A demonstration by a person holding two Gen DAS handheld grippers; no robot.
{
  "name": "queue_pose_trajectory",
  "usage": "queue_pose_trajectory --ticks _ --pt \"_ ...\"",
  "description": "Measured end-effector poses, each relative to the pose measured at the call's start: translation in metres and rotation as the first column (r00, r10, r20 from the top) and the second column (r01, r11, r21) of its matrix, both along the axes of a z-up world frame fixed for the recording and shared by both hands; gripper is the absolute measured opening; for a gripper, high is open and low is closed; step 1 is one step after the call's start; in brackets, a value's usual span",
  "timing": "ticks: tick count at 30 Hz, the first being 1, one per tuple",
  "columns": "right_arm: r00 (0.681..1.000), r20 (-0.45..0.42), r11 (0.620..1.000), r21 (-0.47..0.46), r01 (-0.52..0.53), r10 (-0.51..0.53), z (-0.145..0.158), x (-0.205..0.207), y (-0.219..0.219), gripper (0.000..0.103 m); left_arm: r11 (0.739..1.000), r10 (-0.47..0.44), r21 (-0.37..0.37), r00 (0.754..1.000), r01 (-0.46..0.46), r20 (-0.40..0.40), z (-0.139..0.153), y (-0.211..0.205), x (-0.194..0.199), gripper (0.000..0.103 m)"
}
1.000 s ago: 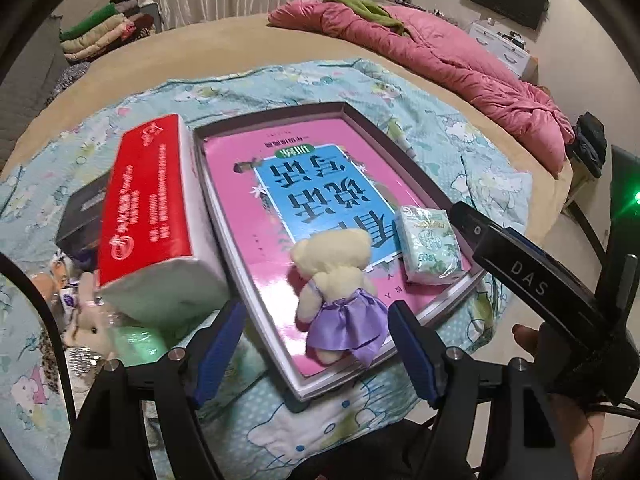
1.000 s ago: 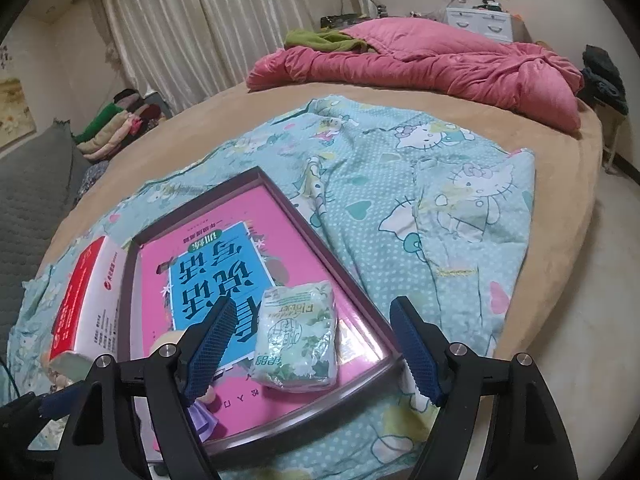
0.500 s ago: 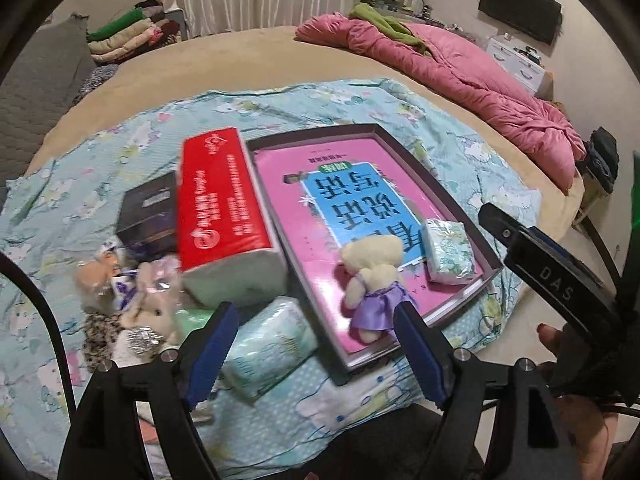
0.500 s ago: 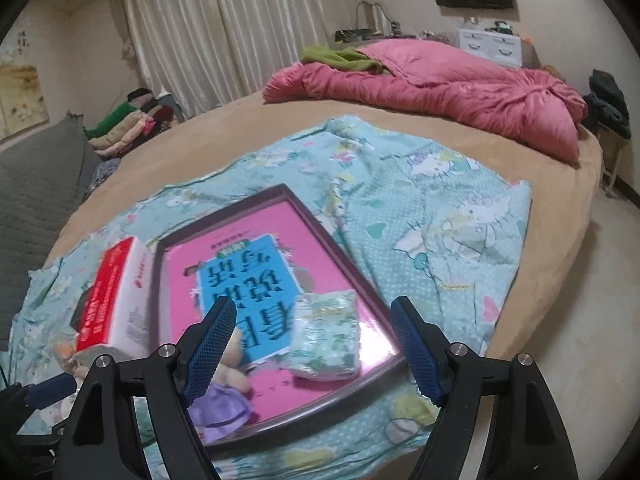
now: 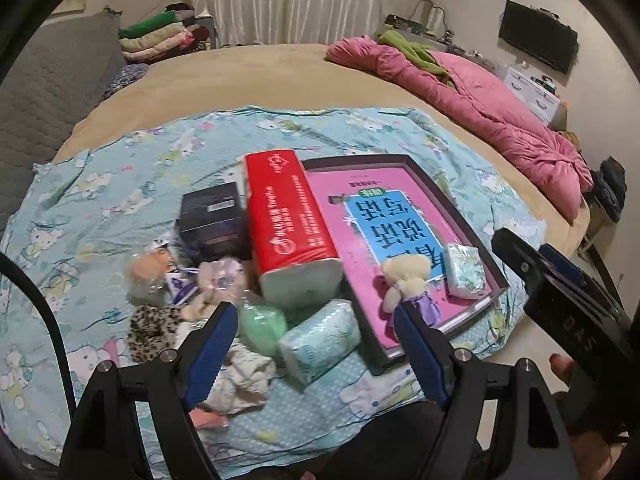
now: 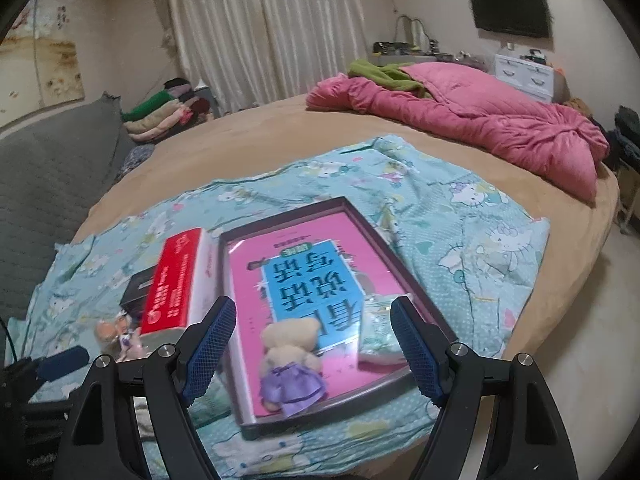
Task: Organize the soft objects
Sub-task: 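Withdraw both open tools from the tray back toward the pile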
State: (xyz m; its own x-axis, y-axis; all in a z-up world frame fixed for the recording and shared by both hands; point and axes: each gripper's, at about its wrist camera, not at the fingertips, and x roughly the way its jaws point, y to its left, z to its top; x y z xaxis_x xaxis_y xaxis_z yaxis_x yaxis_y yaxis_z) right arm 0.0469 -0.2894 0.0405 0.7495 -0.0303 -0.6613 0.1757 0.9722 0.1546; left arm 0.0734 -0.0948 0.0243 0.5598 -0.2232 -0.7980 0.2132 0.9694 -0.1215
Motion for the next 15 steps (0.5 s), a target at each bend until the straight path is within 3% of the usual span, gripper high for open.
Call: queue_pose_trajectory --ticks 15 --pt "0.989 0.019 0.989 -0.016 -0.144 0.144 0.02 -0.009 0.057 0.081 0.996 0.089 -0.027 0.996 -0.089 -0.002 0.004 0.061 -0.009 0.08"
